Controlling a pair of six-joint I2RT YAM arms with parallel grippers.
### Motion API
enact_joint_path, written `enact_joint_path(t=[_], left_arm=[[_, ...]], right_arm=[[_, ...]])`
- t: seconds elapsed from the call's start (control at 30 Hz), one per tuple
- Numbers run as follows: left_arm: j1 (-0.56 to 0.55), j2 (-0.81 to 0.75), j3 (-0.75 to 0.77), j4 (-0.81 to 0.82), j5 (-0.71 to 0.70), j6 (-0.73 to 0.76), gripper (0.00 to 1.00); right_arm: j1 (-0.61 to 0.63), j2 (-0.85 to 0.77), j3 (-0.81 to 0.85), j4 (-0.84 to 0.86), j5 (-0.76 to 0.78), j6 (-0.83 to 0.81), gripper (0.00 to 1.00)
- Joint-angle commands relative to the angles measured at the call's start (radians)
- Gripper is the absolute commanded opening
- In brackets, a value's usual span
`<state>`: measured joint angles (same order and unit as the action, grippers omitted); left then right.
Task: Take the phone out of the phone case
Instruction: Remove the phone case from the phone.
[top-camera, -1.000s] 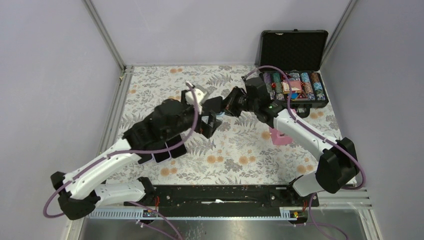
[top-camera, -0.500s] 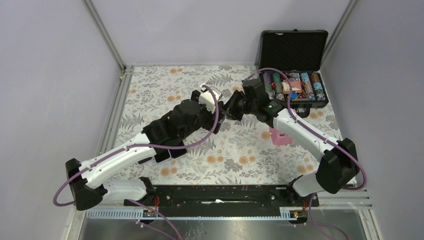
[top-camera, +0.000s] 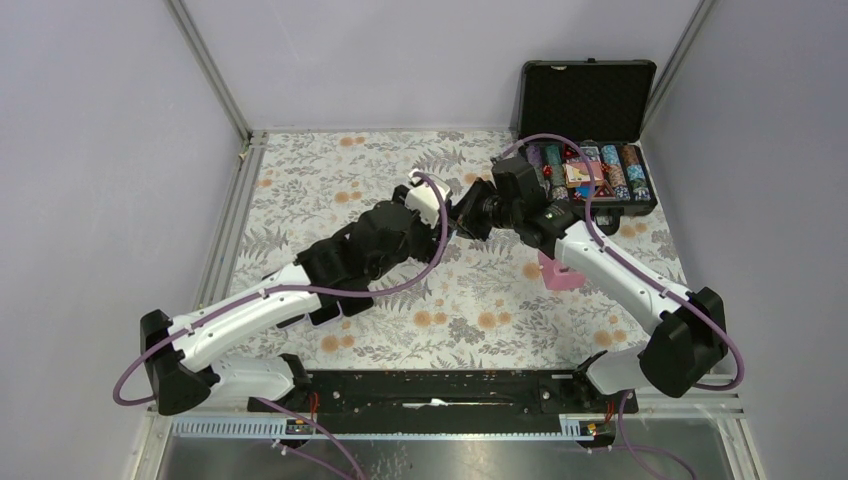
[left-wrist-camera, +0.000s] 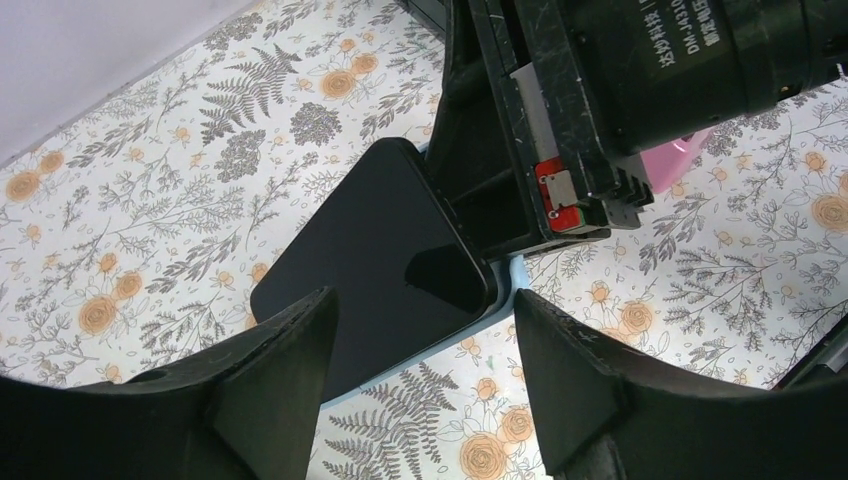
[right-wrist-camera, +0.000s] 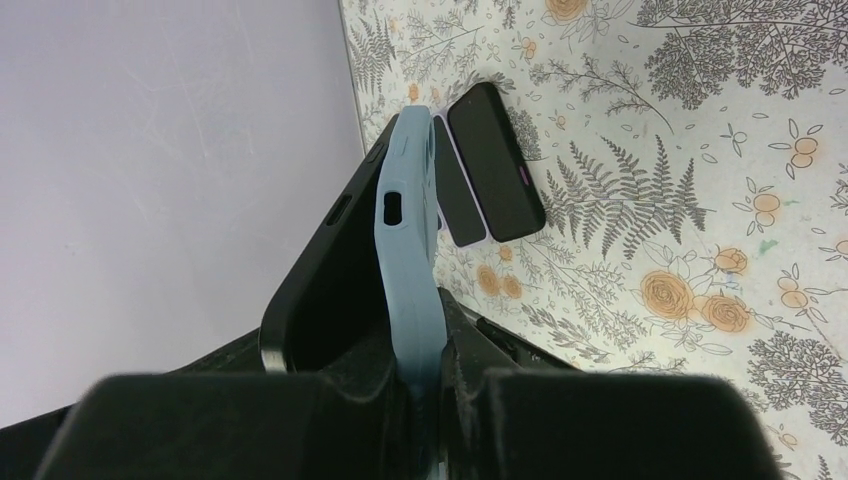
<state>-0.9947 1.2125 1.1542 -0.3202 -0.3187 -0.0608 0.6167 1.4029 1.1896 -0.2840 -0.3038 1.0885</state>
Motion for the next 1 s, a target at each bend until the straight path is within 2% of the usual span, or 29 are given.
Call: enact_joint_path(t=[0.0,0.07,0.23,0.4,0.53,0.7,0.97], left_arm=[[0.006,-0.002,0.000,0.055,-0.067,0.050,0.66],[0.007,-0.015,-0.010,0.070,-0.052,0.088,0.62],[0.011,-0.034,-0.005,0.055,0.030,0.132,0.62],[0.037,-0.041,0.019,0.012,0.123,0.120,0.63],[0.093,-0.056,0.055,-0.019,0.221,0.075,0.71],[0.136,-0.071,0.068,-0.048,0.242,0.076,0.71],[0.137,-0.046,0.038,-0.028,0.303,0.095,0.71]], right_arm=[[0.014,-0.064,0.014,0.048,-0.062,0.041,0.00],[0.013,-0.071,0.012,0.047,-0.065,0.041,0.00],[0.013,-0.076,0.010,0.048,-0.081,0.042,0.00],[0.014,-0.080,0.005,0.052,-0.086,0.044,0.00],[0.014,-0.075,0.004,0.054,-0.090,0.044,0.00],[0.014,-0.065,-0.003,0.074,-0.101,0.062,0.00],[0.013,-0.052,0.001,0.116,-0.136,0.102,0.00]])
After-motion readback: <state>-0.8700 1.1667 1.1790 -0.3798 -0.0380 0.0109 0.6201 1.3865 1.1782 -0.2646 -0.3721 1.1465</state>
